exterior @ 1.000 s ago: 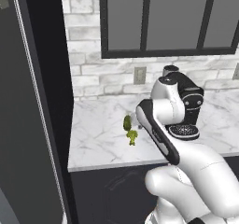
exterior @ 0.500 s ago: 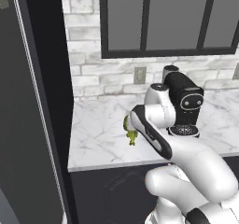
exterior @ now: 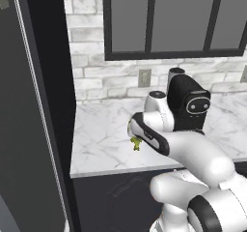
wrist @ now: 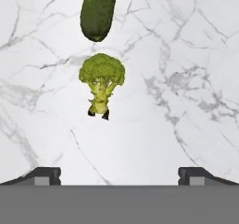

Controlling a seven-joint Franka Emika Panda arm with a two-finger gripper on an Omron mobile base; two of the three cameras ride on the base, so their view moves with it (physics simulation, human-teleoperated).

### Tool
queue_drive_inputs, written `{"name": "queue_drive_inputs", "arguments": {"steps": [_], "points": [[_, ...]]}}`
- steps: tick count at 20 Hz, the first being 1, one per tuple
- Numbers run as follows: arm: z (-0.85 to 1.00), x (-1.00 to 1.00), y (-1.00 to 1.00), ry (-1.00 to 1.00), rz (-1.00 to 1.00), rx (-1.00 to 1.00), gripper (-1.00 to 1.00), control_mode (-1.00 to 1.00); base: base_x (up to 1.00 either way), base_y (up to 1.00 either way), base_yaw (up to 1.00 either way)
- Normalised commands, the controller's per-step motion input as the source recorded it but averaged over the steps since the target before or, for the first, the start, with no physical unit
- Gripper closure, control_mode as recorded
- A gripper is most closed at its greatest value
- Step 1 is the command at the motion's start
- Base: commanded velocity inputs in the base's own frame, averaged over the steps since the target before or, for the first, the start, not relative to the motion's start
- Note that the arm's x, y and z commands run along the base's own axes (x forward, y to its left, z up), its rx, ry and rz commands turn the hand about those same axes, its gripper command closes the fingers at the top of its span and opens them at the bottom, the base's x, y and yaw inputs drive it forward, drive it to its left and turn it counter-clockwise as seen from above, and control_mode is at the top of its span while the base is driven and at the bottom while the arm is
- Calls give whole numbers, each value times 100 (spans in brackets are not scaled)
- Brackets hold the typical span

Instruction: Place the liquor on the top shelf of the fridge to keep it out of children's reach, and place the broccoli and cucumber on lower shelves for easy access.

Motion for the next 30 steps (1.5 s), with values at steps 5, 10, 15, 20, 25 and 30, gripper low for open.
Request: {"name": "queue_drive_inputs", "arguments": {"steps": [5,10,15,20,25,30], "points": [[-17,30,7,0,-1,0,-100,-100,0,0,0],[-25,24,10,0,-1,0,-100,-100,0,0,0],[-28,20,3,0,-1,0,-100,-100,0,0,0],[-25,23,1,0,0,0,-100,-100,0,0,0],[-26,19,0,0,0,0,-100,-100,0,0,0],[-28,16,1,0,0,0,-100,-100,0,0,0]]}}
